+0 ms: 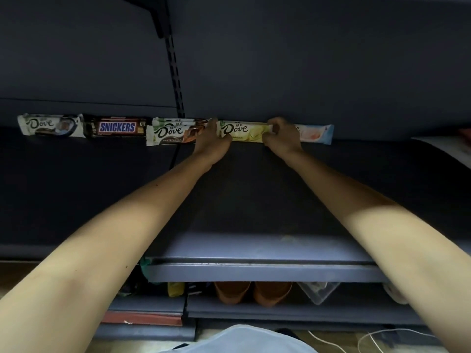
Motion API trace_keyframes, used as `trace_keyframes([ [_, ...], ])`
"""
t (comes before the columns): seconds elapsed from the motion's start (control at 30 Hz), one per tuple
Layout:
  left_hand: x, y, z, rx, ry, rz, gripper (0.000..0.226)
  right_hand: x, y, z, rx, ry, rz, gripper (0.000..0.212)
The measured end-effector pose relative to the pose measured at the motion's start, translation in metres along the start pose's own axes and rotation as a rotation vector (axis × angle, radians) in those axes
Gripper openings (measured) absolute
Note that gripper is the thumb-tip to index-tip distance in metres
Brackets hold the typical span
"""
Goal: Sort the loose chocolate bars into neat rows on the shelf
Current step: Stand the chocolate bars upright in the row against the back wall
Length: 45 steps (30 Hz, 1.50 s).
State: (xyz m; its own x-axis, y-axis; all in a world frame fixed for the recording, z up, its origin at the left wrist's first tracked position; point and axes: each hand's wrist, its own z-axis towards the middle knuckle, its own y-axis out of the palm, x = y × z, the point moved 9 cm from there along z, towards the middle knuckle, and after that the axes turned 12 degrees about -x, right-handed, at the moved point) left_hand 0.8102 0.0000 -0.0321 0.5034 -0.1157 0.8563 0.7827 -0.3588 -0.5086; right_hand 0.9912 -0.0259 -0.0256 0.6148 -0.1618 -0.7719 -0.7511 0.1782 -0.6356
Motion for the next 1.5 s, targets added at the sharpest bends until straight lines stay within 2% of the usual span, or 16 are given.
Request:
trace_keyframes([
  [0.07,0.000,0.002,-0.002,-0.020,0.014,-0.007,0.066,0.002,0.002,0.000,-0.012,0.012,0.021,0.046],
  [0.13,0.001,0.004,-0.003,-0.049,0.032,-0.001,0.069,0.001,0.000,-0.002,0.009,0.005,0.030,0.050],
  [0.27,0.008,0.001,-0.011,-0.086,0.098,0.020,0.063,-0.015,-0.003,-0.005,0.089,-0.066,0.017,0.047],
  [0.47,-0.009,-0.033,-0.028,-0.017,0.146,-0.009,0.041,-0.055,0.035,-0.005,0.017,-0.187,0.078,0.030],
  [0.53,-0.022,-0.055,-0.038,0.044,0.143,-0.017,0.034,-0.073,0.061,-0.005,-0.037,-0.234,0.128,0.026],
  [0.73,-0.076,-0.135,-0.069,0.177,0.043,0.014,0.035,-0.149,0.155,-0.025,-0.265,-0.396,0.142,0.018],
  [0.93,-0.132,-0.224,-0.100,0.241,-0.008,0.040,0.036,-0.221,0.257,-0.041,-0.480,-0.446,0.069,0.018],
  [1.1,-0.175,-0.312,-0.119,0.292,0.001,0.065,0.036,-0.273,0.333,-0.037,-0.513,-0.396,0.110,0.017],
  [1.23,-0.212,-0.377,-0.129,0.346,0.008,0.086,0.034,-0.310,0.394,-0.040,-0.533,-0.426,0.076,0.019],
  [1.5,-0.268,-0.470,-0.148,0.348,0.002,0.054,0.029,-0.388,0.478,-0.036,-0.487,-0.561,-0.277,0.030],
])
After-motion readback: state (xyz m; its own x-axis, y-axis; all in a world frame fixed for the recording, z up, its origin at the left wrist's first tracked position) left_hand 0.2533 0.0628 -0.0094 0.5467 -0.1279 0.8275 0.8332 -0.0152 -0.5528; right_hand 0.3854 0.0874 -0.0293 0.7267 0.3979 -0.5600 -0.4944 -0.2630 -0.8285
